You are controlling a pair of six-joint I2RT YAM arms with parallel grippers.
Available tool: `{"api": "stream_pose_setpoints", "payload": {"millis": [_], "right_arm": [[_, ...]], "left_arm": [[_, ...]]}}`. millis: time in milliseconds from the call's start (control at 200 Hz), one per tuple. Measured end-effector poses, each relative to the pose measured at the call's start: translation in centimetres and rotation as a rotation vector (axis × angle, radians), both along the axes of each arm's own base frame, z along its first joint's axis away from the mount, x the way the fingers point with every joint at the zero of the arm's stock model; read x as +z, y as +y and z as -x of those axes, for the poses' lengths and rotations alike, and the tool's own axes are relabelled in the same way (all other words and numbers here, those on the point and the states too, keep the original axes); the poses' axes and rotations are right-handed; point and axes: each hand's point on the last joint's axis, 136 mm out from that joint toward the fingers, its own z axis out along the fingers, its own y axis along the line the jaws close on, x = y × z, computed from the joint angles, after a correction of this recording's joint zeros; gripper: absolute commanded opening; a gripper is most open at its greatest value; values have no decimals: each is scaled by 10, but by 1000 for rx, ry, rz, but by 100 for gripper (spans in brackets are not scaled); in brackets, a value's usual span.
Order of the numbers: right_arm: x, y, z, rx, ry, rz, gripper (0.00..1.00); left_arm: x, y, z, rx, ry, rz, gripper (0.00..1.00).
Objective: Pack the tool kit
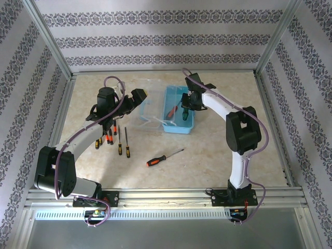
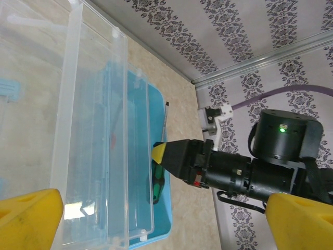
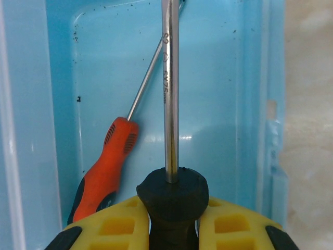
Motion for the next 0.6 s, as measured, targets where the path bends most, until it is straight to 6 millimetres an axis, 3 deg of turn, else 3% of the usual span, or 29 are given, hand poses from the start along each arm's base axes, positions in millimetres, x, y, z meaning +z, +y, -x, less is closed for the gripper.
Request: {"api": "stream_pose_setpoints", "payload": {"millis": [490, 600], "right_arm": [[-50, 11, -2, -28, 113, -35, 19], [-53, 10, -3, -40, 125, -46, 27]], "left_arm": [[0, 0, 0, 0, 0, 0, 100], [0, 0, 0, 0, 0, 0, 100]]}}
